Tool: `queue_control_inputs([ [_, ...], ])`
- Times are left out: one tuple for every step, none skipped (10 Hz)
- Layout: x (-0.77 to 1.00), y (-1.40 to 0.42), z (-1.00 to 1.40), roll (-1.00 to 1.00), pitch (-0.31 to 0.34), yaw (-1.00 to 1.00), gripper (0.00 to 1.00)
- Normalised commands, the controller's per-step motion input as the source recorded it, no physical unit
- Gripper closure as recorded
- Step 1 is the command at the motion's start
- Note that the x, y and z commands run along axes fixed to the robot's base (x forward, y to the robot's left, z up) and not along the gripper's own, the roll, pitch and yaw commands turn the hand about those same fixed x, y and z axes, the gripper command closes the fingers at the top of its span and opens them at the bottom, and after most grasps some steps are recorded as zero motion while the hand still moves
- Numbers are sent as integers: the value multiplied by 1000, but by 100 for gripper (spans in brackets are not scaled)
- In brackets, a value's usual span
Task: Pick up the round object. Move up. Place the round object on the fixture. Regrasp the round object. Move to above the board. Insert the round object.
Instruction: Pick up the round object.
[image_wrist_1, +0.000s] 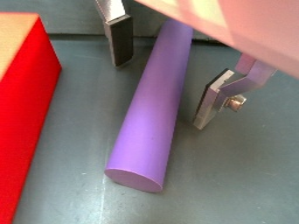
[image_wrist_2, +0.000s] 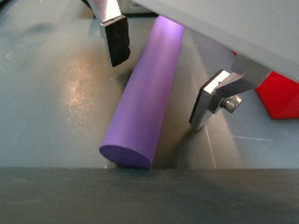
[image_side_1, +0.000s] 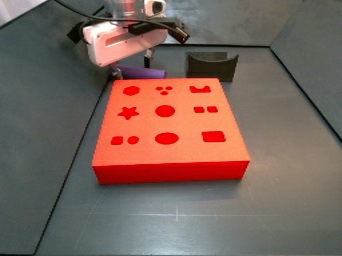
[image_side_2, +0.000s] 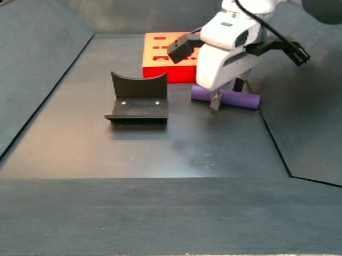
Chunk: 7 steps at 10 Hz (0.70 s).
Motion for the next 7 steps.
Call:
queue_control_inputs([
  [-111,0,-66,0,-54,-91,0],
  [0,0,-11,-19,-43,0,0],
  [0,-6,0,26,0,0,0],
  [0,0,0,0,0,0,100],
  [0,0,0,0,0,0,100],
  [0,0,0,0,0,0,100],
  [0,0,0,0,0,0,100],
])
